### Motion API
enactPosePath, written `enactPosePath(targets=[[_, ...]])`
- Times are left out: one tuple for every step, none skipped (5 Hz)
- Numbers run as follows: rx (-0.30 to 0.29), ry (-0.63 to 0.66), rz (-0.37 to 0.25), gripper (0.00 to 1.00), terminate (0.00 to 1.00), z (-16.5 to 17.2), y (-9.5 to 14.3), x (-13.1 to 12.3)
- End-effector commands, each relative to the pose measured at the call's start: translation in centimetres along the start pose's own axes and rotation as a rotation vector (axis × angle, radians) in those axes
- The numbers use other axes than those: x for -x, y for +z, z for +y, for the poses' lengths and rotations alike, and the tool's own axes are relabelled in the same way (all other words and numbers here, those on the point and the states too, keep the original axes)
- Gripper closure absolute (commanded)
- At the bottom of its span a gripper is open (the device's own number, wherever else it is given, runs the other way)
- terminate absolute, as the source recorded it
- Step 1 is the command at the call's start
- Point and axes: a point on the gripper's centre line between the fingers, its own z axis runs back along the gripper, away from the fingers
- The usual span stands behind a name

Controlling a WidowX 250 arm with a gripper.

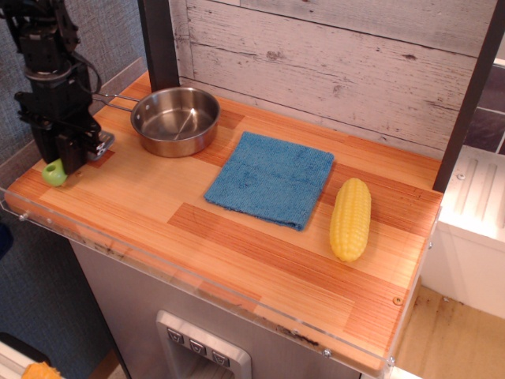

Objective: Move green fork to lower left corner of table.

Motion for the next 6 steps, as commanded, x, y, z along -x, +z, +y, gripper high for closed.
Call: enactPosePath(targets=[[-0.01,-0.034,-0.039,0.0,0.0,0.0,1.9,-0.2],[0.014,-0.051,-0.13,0.0,0.0,-1.2,4.8,-0.1],[0.034,-0.113,-0.21,0.0,0.0,-4.3,9.2,0.0],[0.13,-0.117,-0.23,0.0,0.0,-8.4,11.4,-0.4],[0.115,-0.057,-0.202,0.0,0.0,-11.2,11.2,-1.1],[0.103,-0.031,-0.158,0.0,0.0,-12.3,10.2,-0.9]])
